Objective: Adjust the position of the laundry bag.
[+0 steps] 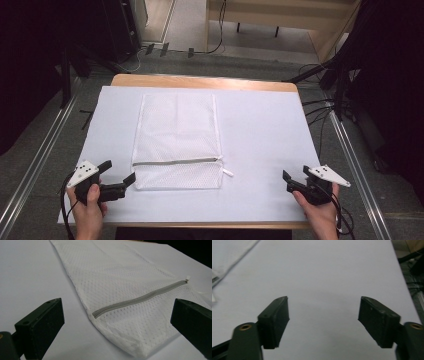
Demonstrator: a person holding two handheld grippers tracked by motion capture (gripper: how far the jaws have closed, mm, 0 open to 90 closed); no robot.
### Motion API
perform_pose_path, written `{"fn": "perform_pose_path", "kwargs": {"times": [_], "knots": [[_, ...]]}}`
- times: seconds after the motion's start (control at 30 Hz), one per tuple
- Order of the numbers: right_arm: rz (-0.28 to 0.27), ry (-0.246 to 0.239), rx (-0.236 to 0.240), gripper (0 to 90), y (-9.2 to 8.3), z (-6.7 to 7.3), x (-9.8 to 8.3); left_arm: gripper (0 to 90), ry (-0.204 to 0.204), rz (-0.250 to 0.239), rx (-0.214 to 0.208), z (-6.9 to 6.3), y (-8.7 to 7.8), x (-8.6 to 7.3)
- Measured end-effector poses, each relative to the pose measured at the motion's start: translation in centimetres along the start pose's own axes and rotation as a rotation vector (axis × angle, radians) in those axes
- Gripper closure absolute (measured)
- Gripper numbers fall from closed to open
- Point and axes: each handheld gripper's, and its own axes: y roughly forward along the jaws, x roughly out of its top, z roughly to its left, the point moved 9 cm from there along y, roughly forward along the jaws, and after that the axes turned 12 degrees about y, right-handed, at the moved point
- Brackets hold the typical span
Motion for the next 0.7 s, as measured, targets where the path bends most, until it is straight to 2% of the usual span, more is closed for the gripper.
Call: {"fn": "perform_pose_path", "kwargs": {"times": [0.1, 0.2, 0.27, 0.3, 0.37, 0.43, 0.5, 0.53, 0.57, 0.7], "knots": [[-0.013, -0.038, 0.045, 35.7, 0.4, 1.5, 0.2, 0.0, -0.004, 0.0, 0.005, -0.1, 0.1, -0.1], [-0.016, -0.058, 0.1, 38.8, 0.8, 3.6, 0.8, 0.0, -0.001, 0.008, 0.001, -0.2, 0.0, -0.2], [-0.017, -0.064, 0.112, 39.3, 0.8, 4.1, 1.0, 0.0, -0.001, 0.01, 0.002, -0.2, 0.0, -0.3], [-0.009, -0.07, 0.128, 39.8, 1.1, 5.4, 1.5, 0.0, -0.003, 0.01, -0.002, -0.2, -0.1, -0.4], [0.002, -0.077, 0.123, 39.4, 1.4, 6.3, 1.7, 0.0, -0.003, 0.012, 0.0, -0.1, -0.2, -0.5], [0.04, -0.091, 0.121, 37.8, 2.0, 7.3, 1.7, 0.0, -0.01, 0.006, 0.0, -0.1, -0.3, -0.4], [0.048, -0.1, 0.118, 37.3, 2.7, 8.3, 2.0, 0.0, -0.016, 0.007, 0.0, 0.1, -0.3, -0.5], [0.048, -0.1, 0.118, 37.3, 2.7, 8.3, 2.0, 0.0, -0.016, 0.007, 0.0, 0.1, -0.3, -0.5], [0.055, -0.092, 0.128, 38.7, 3.5, 9.6, 2.4, 0.0, -0.017, 0.011, -0.001, 0.1, -0.3, -0.5], [0.072, -0.09, 0.137, 40.4, 4.8, 11.6, 2.9, 0.0, -0.016, 0.01, -0.001, 0.0, -0.3, -0.5]]}}
